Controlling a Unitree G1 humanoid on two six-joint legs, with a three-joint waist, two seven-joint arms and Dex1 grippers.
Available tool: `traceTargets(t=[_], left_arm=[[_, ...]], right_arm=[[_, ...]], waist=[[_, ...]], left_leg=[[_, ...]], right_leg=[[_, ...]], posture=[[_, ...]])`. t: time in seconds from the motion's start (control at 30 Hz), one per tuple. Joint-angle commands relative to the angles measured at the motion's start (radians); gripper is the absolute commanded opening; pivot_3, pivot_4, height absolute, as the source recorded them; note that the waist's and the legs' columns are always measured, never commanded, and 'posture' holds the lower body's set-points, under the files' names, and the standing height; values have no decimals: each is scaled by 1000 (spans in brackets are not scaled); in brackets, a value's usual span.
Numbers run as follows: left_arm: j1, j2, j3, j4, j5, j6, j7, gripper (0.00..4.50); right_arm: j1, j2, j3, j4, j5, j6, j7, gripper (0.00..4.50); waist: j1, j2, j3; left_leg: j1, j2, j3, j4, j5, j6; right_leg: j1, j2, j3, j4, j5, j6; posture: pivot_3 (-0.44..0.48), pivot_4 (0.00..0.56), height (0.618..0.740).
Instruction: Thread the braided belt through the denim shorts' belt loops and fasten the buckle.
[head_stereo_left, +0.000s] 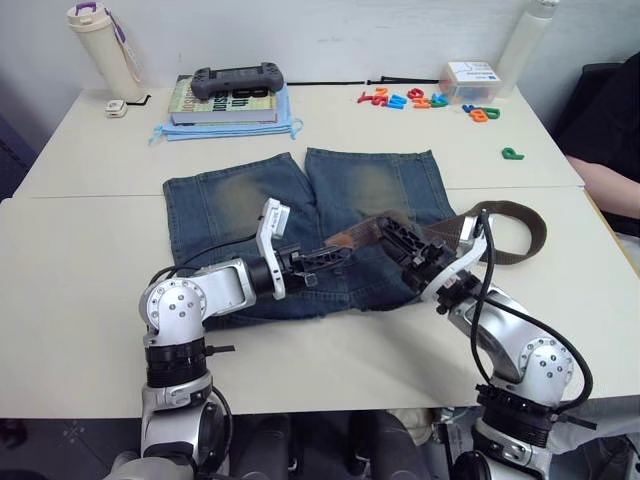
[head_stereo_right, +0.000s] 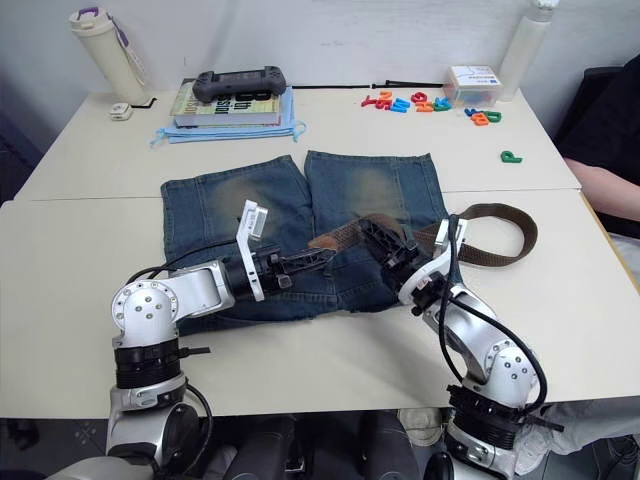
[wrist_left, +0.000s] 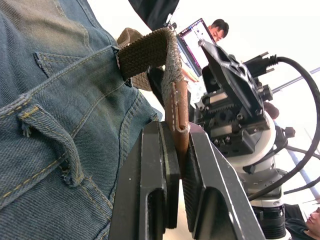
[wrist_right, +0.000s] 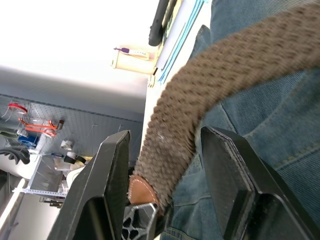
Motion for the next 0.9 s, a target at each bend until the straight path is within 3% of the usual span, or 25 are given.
traceTargets(t=[0.03,0.1,0.27,0.47,0.67,0.7,0.9], left_arm=[[1,11,-5,-43,-32,-1,-7,0],[3,12,-7,-45,-34,-2,-6,0],[8,18,-13,-48,-40,-5,-4,0],[20,41,-36,-62,-35,-13,-20,0],[42,84,-66,-89,-17,-40,-44,2471],[51,104,-67,-103,-2,-62,-50,2682],[184,290,0,-216,-25,-105,-137,2682]], right_arm=[[-11,-31,38,-19,48,-59,12,2218],[-8,-39,47,-21,49,-76,15,1809],[3,-71,87,-30,57,-131,23,14],[8,-93,123,-37,63,-185,34,14],[5,-108,152,-35,66,-220,39,0],[3,-109,156,-33,57,-227,33,0],[9,-127,178,-54,2,-272,-25,0]], waist=[[0,0,0],[0,0,0],[0,0,0],[0,0,0],[1,0,0],[1,0,0],[-3,1,0]], left_leg=[[0,0,0,0,0,0],[0,0,0,0,0,0],[0,0,0,0,0,0],[0,0,0,0,0,0],[0,0,0,0,0,0],[0,0,0,0,0,0],[0,1,0,0,0,0]], right_leg=[[0,0,0,0,0,0],[0,0,0,0,0,0],[0,0,0,0,0,0],[0,0,0,0,0,0],[0,0,0,0,0,0],[0,0,0,0,0,0],[0,0,0,0,0,-1]], posture=[[0,150,667],[0,150,667],[0,150,667],[0,150,667],[0,150,667],[0,150,667],[0,150,667]])
